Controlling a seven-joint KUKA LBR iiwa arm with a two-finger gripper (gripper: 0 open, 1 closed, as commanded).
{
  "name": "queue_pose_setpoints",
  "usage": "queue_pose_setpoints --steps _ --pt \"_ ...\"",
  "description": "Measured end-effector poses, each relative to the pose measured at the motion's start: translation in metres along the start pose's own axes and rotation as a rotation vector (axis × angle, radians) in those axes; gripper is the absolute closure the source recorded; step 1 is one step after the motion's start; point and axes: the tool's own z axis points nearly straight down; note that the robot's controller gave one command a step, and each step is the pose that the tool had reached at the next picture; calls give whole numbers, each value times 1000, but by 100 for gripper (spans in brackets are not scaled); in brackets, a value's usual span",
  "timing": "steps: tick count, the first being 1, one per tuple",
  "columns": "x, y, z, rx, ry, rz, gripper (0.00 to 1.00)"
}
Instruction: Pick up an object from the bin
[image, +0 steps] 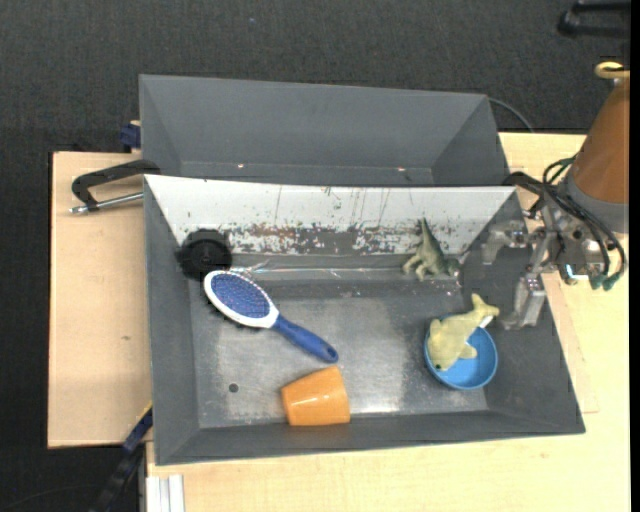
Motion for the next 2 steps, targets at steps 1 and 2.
queue_pose_setpoints --steps 1,2 --pt "-4 -11 168 -1 0 -384 0" --pt "-8 20 133 6 -12 -834 0"
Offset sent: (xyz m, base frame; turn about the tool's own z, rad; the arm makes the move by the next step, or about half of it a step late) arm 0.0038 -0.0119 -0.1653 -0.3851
